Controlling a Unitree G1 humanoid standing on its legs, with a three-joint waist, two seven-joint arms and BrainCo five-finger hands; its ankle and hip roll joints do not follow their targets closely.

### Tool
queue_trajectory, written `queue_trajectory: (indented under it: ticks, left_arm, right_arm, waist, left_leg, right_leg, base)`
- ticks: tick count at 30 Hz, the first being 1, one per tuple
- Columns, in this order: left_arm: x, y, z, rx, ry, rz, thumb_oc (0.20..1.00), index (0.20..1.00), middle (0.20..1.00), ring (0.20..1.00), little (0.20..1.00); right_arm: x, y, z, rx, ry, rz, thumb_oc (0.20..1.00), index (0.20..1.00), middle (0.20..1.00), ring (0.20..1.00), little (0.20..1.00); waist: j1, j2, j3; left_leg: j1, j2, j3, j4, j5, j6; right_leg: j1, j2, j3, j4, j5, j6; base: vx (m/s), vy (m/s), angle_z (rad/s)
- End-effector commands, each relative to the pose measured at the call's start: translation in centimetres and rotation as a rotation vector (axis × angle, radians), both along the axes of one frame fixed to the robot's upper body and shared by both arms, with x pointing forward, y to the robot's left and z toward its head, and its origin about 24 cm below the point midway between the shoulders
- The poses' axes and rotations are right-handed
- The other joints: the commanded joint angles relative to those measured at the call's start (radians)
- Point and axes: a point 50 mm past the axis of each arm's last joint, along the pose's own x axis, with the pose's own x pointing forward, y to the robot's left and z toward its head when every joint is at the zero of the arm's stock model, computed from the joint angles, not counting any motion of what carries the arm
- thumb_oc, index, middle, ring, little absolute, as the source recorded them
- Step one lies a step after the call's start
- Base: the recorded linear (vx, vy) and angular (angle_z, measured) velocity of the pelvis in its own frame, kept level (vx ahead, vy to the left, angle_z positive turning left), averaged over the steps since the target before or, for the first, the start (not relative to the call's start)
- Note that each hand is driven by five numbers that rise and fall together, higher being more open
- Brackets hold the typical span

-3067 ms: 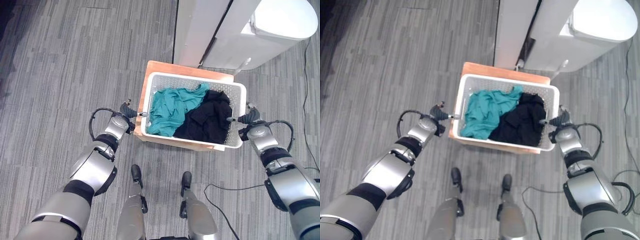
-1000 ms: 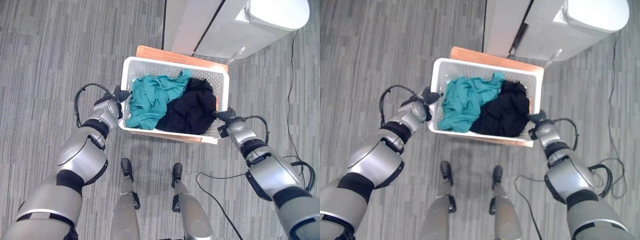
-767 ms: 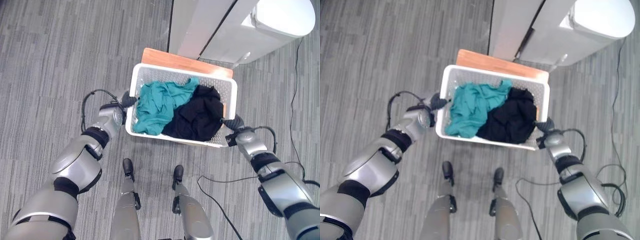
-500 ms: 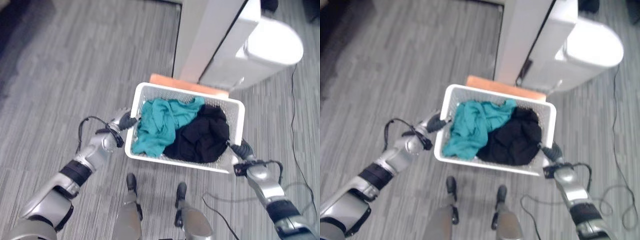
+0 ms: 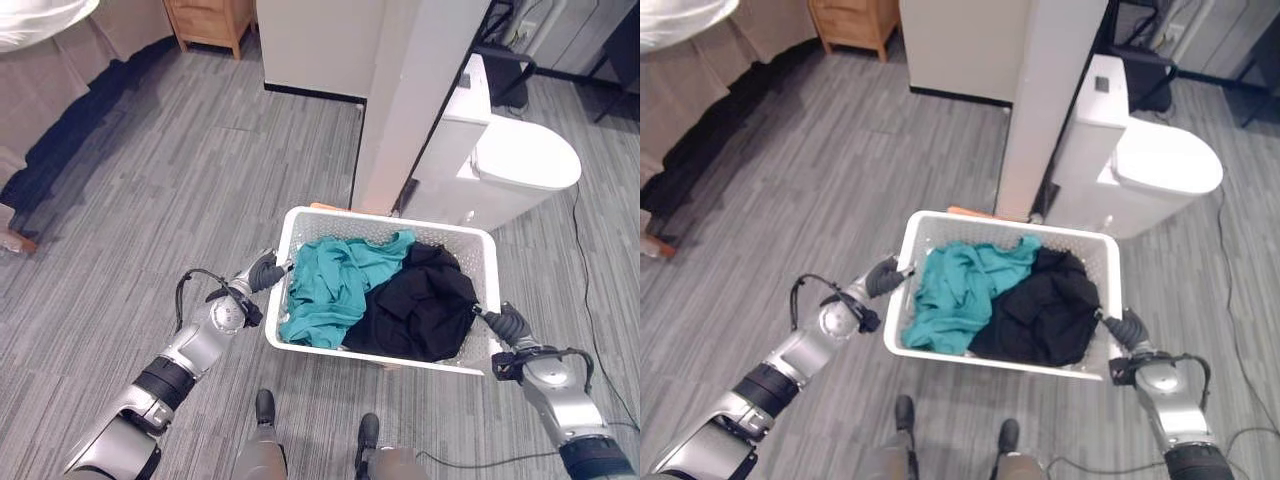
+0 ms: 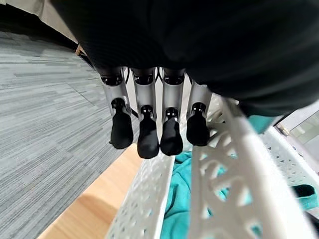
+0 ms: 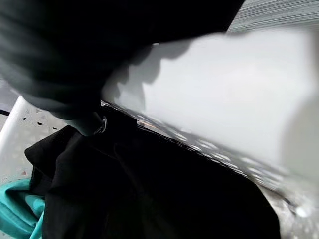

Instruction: Grab the laundry basket,head to the washer,open it,put in the laundry and shut it.

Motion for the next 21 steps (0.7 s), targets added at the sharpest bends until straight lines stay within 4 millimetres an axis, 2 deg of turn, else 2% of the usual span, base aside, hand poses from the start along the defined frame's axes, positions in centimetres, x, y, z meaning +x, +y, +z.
queue_trajectory:
  ticks: [1, 4, 5, 7, 8, 9, 10, 12, 15, 16, 17, 18, 21]
  left_arm:
    - [2.8, -0.7, 4.1, -0.019, -0.142, 0.009, 0.200, 0.200, 0.200, 0.200, 0.200]
    - [3.2, -0.8, 4.9, -0.013, -0.166, 0.011, 0.200, 0.200, 0.200, 0.200, 0.200]
    - [3.6, -1.1, 5.7, -0.012, -0.194, 0.009, 0.200, 0.200, 0.200, 0.200, 0.200]
    - [3.7, -0.9, 6.1, -0.011, -0.209, 0.016, 0.200, 0.200, 0.200, 0.200, 0.200]
    - [3.7, -1.0, 6.1, -0.012, -0.210, 0.015, 0.200, 0.200, 0.200, 0.200, 0.200]
    - [3.7, -1.0, 6.1, -0.012, -0.211, 0.015, 0.200, 0.200, 0.200, 0.200, 0.200]
    - [3.6, -0.7, 5.7, -0.003, -0.198, 0.020, 0.200, 0.200, 0.200, 0.200, 0.200]
    - [3.4, -0.2, 5.4, 0.003, -0.188, 0.030, 0.200, 0.200, 0.200, 0.200, 0.200]
    - [3.3, -0.2, 5.2, 0.009, -0.177, 0.028, 0.200, 0.200, 0.200, 0.200, 0.200]
    - [3.3, -0.2, 5.0, 0.028, -0.168, 0.023, 0.200, 0.200, 0.200, 0.200, 0.200]
    - [3.3, 0.1, 4.9, 0.041, -0.165, 0.028, 0.200, 0.200, 0.200, 0.200, 0.200]
    - [3.2, 0.3, 4.6, 0.060, -0.149, 0.023, 0.200, 0.200, 0.200, 0.200, 0.200]
    - [3.0, 1.5, 4.3, 0.109, -0.135, 0.037, 0.200, 0.200, 0.200, 0.200, 0.200]
  right_arm:
    - [0.5, -2.7, 4.1, -0.111, -0.123, -0.018, 0.200, 0.200, 0.200, 0.200, 0.200]
    - [0.5, -2.9, 4.2, -0.107, -0.130, -0.031, 0.200, 0.200, 0.200, 0.200, 0.200]
    - [0.6, -2.8, 4.2, -0.105, -0.137, -0.037, 0.200, 0.200, 0.200, 0.200, 0.200]
    - [0.6, -2.5, 4.3, -0.099, -0.145, -0.029, 0.200, 0.200, 0.200, 0.200, 0.200]
    - [0.7, -2.4, 4.3, -0.095, -0.151, -0.024, 0.200, 0.200, 0.200, 0.200, 0.200]
    - [0.7, -2.4, 4.3, -0.095, -0.152, -0.024, 0.200, 0.200, 0.200, 0.200, 0.200]
    - [0.9, -2.0, 4.2, -0.081, -0.150, -0.009, 0.200, 0.200, 0.200, 0.200, 0.200]
    - [1.0, -1.8, 4.0, -0.055, -0.139, 0.002, 0.200, 0.200, 0.200, 0.200, 0.200]
    - [1.1, -1.8, 3.8, -0.048, -0.129, 0.001, 0.200, 0.200, 0.200, 0.200, 0.200]
    - [1.4, -1.6, 3.8, -0.026, -0.131, 0.002, 0.200, 0.200, 0.200, 0.200, 0.200]
    - [1.5, -1.5, 3.6, -0.021, -0.120, 0.002, 0.200, 0.200, 0.200, 0.200, 0.200]
    - [1.8, -1.3, 3.3, -0.011, -0.100, 0.011, 0.200, 0.200, 0.200, 0.200, 0.200]
    - [1.8, -1.2, 2.9, -0.017, -0.070, 0.023, 0.200, 0.200, 0.200, 0.200, 0.200]
  waist:
    - [0.023, -0.009, -0.067]
    - [0.022, -0.010, -0.064]
    - [0.016, -0.021, -0.054]
    - [0.014, -0.036, -0.043]
    - [0.012, -0.042, -0.036]
    - [0.011, -0.044, -0.036]
    - [0.010, -0.040, -0.031]
    - [-0.001, -0.028, -0.037]
    - [-0.006, -0.019, -0.037]
    - [-0.022, -0.010, -0.038]
    - [-0.026, 0.002, -0.042]
    - [-0.025, -0.002, -0.036]
    - [-0.005, 0.000, -0.031]
  left_leg:
    - [0.065, 0.105, -0.029, 0.029, -0.045, -0.061]
    - [0.041, 0.104, -0.056, 0.034, -0.024, -0.071]
    - [0.015, 0.085, -0.082, 0.099, -0.046, -0.064]
    - [0.016, 0.031, -0.131, 0.196, -0.169, -0.038]
    - [0.015, -0.002, -0.155, 0.270, -0.211, -0.034]
    - [0.007, -0.006, -0.157, 0.278, -0.211, -0.031]
    - [0.034, -0.059, -0.211, 0.368, -0.297, -0.013]
    - [0.073, -0.117, -0.268, 0.386, -0.370, 0.014]
    - [0.091, -0.129, -0.281, 0.377, -0.384, 0.025]
    - [0.118, -0.166, -0.296, 0.317, -0.413, 0.053]
    - [0.148, -0.161, -0.276, 0.262, -0.416, 0.065]
    - [0.143, -0.200, -0.244, 0.220, -0.397, 0.086]
    - [0.154, -0.219, -0.179, 0.161, -0.382, 0.114]
  right_leg:
    - [-0.013, 0.024, -0.004, 0.040, -0.134, -0.018]
    - [-0.019, 0.026, -0.012, 0.027, -0.127, -0.018]
    - [-0.030, 0.013, -0.013, 0.026, -0.113, -0.017]
    - [-0.049, -0.004, 0.011, 0.033, -0.094, -0.014]
    - [-0.059, -0.014, 0.025, 0.039, -0.076, -0.011]
    - [-0.062, -0.018, 0.024, 0.038, -0.073, -0.010]
    - [-0.085, -0.020, 0.065, 0.055, -0.055, -0.006]
    - [-0.119, -0.020, 0.121, 0.077, -0.030, -0.001]
    - [-0.133, -0.019, 0.144, 0.093, -0.021, 0.002]
    - [-0.181, -0.045, 0.175, 0.114, 0.017, 0.022]
    - [-0.204, -0.053, 0.189, 0.111, 0.041, 0.044]
    - [-0.240, -0.097, 0.202, 0.085, 0.099, 0.081]
    - [-0.268, -0.136, 0.179, 0.049, 0.125, 0.110]
  base:
    - [-0.10, -0.083, -0.05]
    - [-0.15, -0.045, 0.00]
    - [-0.19, 0.000, 0.04]
    - [-0.23, 0.038, -0.01]
    - [-0.15, 0.067, -0.11]
    - [-0.16, 0.160, -0.33]
    - [-0.15, 0.224, -0.42]
    - [-0.14, 0.246, -0.37]
    - [-0.12, 0.211, -0.53]
    - [-0.26, 0.386, -0.42]
    - [-0.54, 0.644, -0.53]
    - [-0.42, 0.503, -0.86]
    - [-0.34, 0.308, -1.22]
